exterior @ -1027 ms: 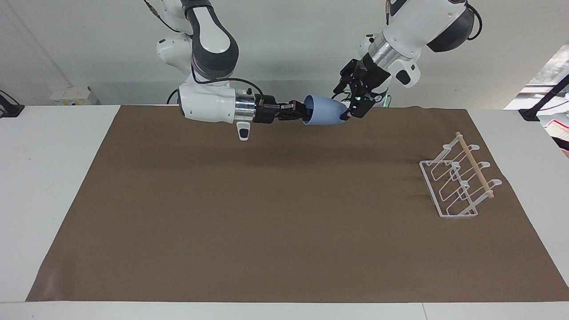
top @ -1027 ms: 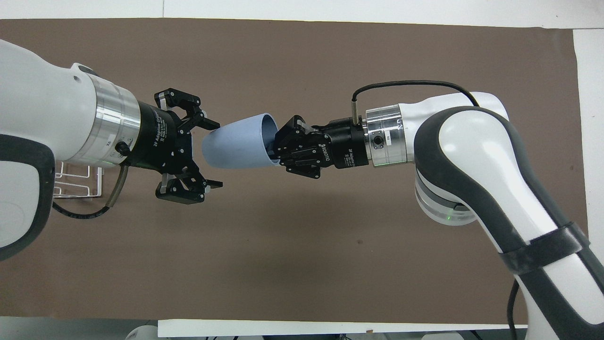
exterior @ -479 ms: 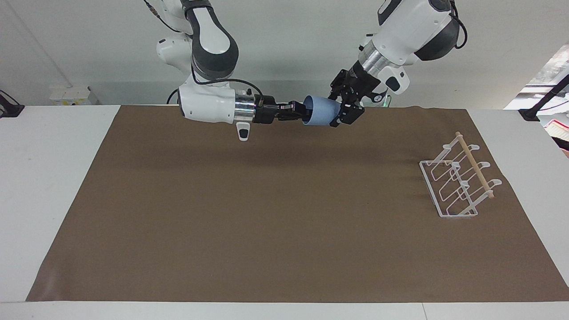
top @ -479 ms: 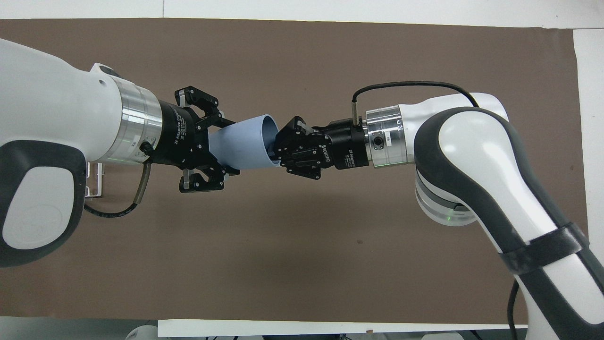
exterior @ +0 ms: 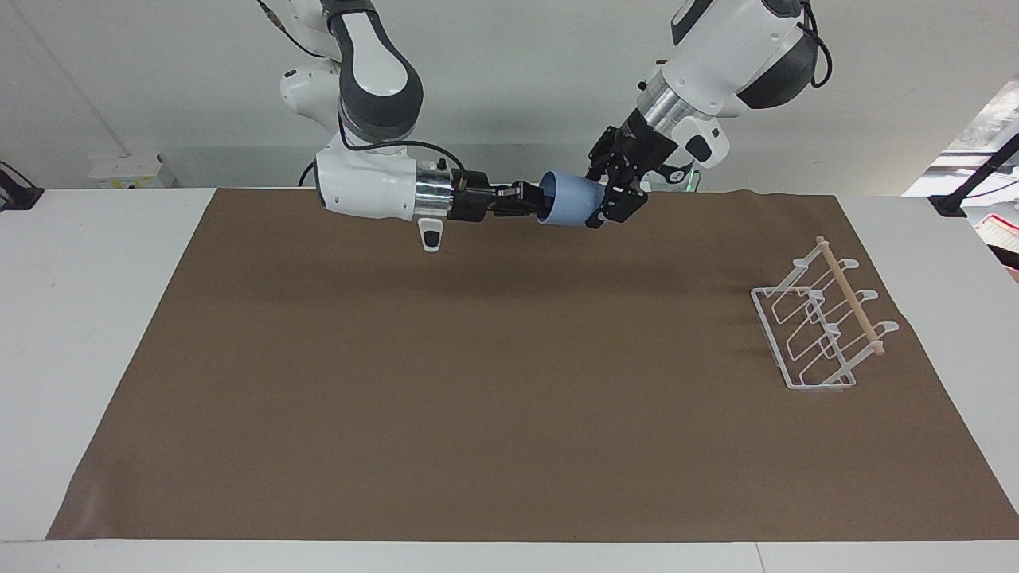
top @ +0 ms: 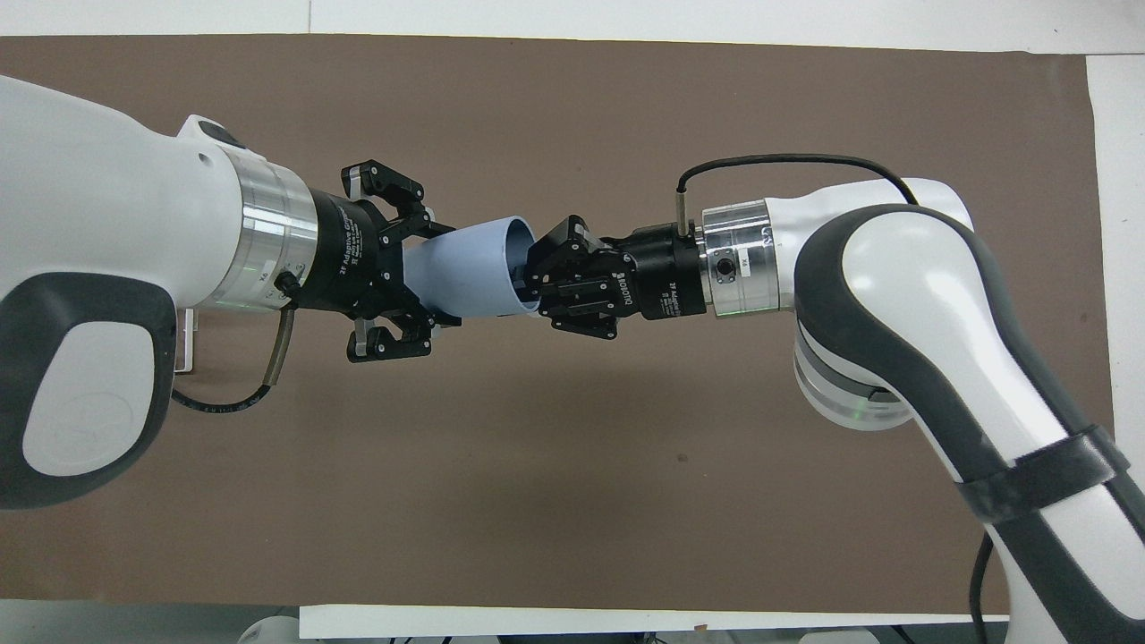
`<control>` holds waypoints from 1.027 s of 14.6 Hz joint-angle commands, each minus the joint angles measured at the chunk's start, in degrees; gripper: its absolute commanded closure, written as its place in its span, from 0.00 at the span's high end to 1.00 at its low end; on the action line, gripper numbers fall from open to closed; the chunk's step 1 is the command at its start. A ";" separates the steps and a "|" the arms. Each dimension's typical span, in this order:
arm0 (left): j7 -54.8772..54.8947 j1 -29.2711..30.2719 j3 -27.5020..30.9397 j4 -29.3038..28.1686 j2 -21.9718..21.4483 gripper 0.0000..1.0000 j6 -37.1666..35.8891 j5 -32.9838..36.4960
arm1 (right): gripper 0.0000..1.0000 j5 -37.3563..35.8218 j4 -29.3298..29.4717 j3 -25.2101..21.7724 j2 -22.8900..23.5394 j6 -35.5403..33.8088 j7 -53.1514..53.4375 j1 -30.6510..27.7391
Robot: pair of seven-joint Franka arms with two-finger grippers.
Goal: Hang cup on cup holder
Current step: 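Open the right gripper and withdraw it while the left gripper holds the cup, then carry the cup with the left gripper over the wire rack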
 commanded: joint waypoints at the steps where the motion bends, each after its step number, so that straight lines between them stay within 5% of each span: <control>1: 0.78 0.21 0.99 1.10 0.44 0.00 -3.04 7.51 | 1.00 -2.60 0.21 0.03 -0.83 -0.34 0.07 -3.78; 6: 4.80 2.85 0.91 -0.40 0.52 0.00 -6.57 23.86 | 1.00 -32.53 1.89 -0.06 -6.71 0.10 -0.11 -11.36; 11: 4.99 -1.37 0.82 -1.28 9.30 0.00 -12.44 55.13 | 1.00 -70.39 2.15 0.12 -9.18 -2.17 -0.28 -13.91; 15: 5.08 -2.43 0.82 -2.68 12.91 0.00 -21.40 78.60 | 1.00 -83.54 17.92 -1.02 -8.40 -22.79 -1.16 -15.14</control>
